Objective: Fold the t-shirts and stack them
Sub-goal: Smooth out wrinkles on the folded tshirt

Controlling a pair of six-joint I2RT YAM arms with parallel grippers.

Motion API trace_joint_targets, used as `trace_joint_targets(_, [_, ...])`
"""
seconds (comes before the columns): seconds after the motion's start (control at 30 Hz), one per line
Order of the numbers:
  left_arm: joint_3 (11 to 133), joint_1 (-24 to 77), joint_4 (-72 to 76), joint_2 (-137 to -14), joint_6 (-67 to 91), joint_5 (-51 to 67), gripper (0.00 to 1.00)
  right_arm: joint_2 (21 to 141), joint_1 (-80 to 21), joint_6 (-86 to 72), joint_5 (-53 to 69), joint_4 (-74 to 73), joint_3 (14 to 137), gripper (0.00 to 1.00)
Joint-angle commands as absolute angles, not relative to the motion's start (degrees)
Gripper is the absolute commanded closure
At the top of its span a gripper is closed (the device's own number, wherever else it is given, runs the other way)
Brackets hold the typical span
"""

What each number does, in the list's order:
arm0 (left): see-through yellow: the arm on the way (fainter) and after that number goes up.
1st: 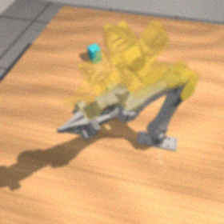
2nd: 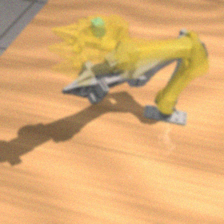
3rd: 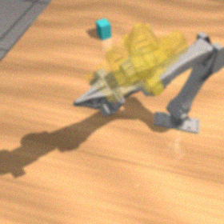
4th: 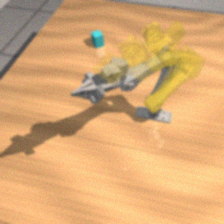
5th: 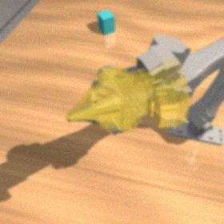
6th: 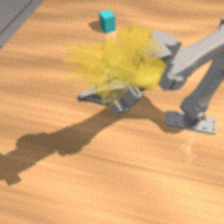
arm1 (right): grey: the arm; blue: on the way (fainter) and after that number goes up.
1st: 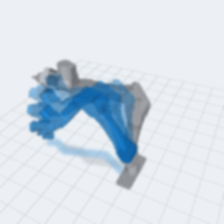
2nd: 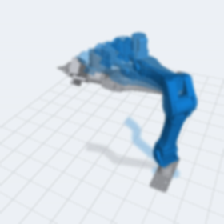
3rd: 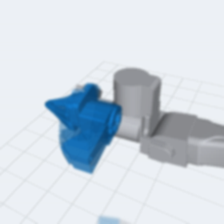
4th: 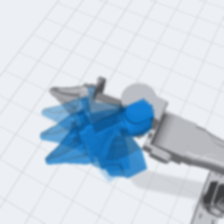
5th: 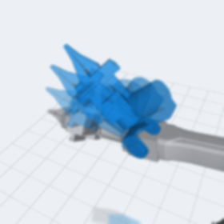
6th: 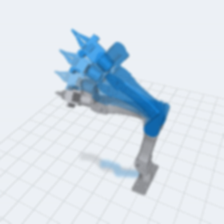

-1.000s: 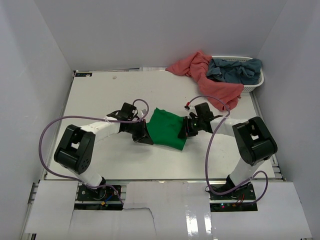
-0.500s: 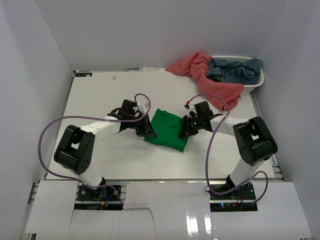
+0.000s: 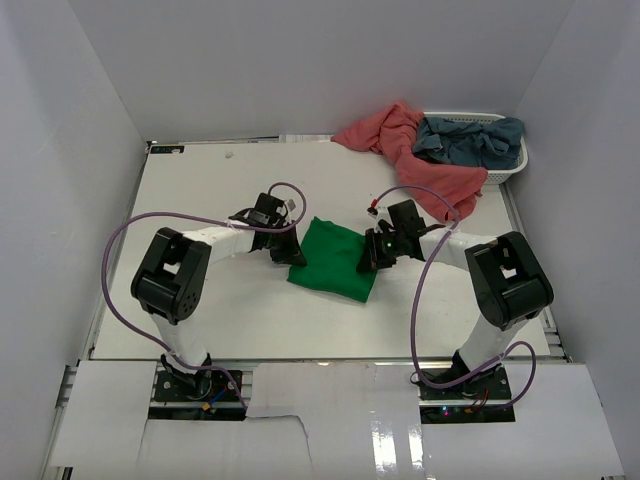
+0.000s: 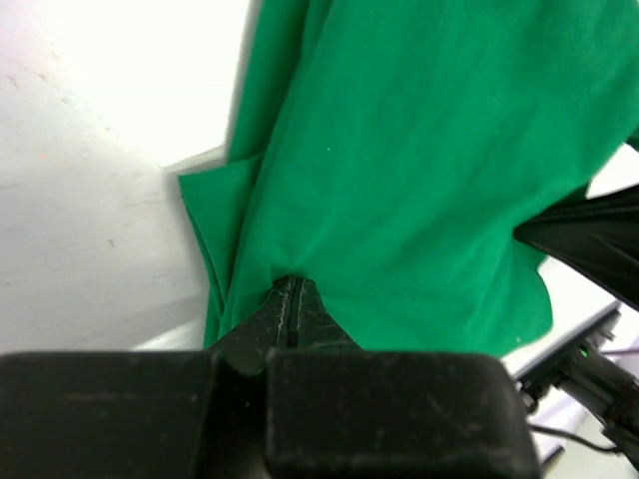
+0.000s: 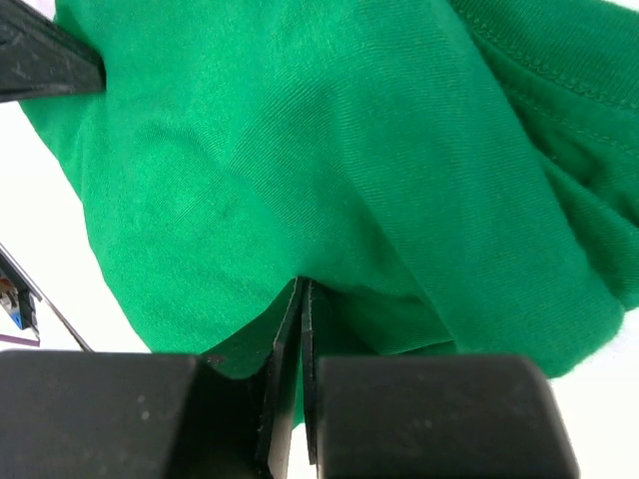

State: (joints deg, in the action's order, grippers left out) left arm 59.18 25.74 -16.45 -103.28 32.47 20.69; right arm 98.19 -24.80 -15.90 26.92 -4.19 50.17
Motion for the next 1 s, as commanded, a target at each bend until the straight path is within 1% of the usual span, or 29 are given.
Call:
trace_joint_targets(0.0, [61.3,26.3,-19.2,-103.2,31.7,14.6,1.00,98.7,-25.0,-14.5,25.8,-4.7,52.2,0.92])
trace_joint_targets(0.2, [59.0,27.2,-20.1,-104.0,32.6,15.2,1.00,101.2,-25.0,-14.5,25.7,-4.9,54.1,0.92])
trace_joint_targets(0.63, [48.6,31.8,-19.5,-98.5,38.0,14.9,1.00,107.7,-24.9,-13.3,25.2,-5.1,58.8,0.92])
trace_joint_targets(0.77, [48.0,31.8,-20.3,-97.4,37.7,12.7,1.00,107.5,-24.9,-12.7,25.1,-6.1,59.2,0.92])
trace_joint_targets(0.97, [51.0,31.8,-21.8,-99.8,36.1,10.8,1.00,105.3,-24.3,-11.6,22.9,-8.1,58.1,0.92])
